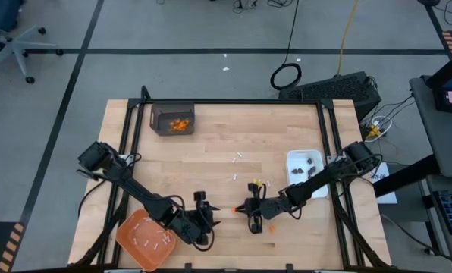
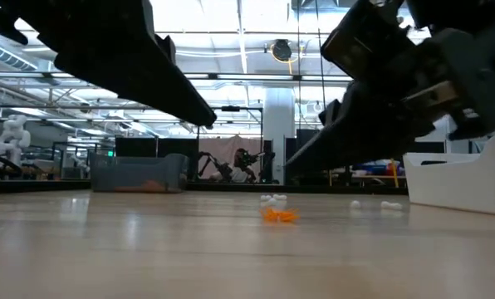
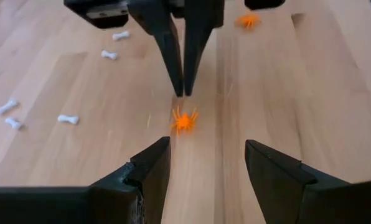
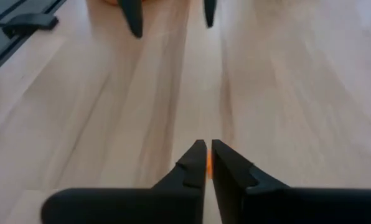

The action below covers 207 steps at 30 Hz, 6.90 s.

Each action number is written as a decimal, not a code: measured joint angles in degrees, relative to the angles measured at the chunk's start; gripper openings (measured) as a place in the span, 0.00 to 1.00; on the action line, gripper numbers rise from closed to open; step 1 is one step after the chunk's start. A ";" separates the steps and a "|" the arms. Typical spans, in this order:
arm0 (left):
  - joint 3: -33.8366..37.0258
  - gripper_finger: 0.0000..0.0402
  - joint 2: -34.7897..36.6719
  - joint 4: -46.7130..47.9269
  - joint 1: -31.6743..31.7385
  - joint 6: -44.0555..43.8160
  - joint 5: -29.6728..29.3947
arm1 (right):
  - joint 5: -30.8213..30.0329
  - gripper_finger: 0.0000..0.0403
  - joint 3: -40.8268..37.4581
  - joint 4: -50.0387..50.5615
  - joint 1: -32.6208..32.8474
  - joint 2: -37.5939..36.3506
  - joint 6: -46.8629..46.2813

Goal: Sort Halloween decoration
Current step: Put the orange spider toy into the black bin

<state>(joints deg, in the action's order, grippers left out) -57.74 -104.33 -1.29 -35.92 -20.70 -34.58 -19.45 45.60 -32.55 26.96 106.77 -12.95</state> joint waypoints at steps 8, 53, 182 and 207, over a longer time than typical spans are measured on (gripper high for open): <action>0.00 0.51 -0.31 -1.30 -0.06 0.23 0.05 | 0.08 0.25 0.02 0.99 -0.83 1.24 2.25; 0.00 0.51 -0.31 -0.75 0.66 0.21 0.23 | 8.95 0.39 0.03 -4.82 -6.07 5.11 1.77; 25.70 0.02 46.82 -20.97 3.11 22.58 -7.11 | 1.08 0.34 0.07 -3.98 3.11 -1.43 4.90; 25.70 0.02 46.82 -20.71 3.11 48.64 -2.53 | 1.08 0.34 0.07 -3.83 3.11 -1.43 5.11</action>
<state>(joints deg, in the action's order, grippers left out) -32.03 -57.52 -22.00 -32.82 27.94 -37.10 -18.37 45.67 -36.38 30.06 105.34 -7.84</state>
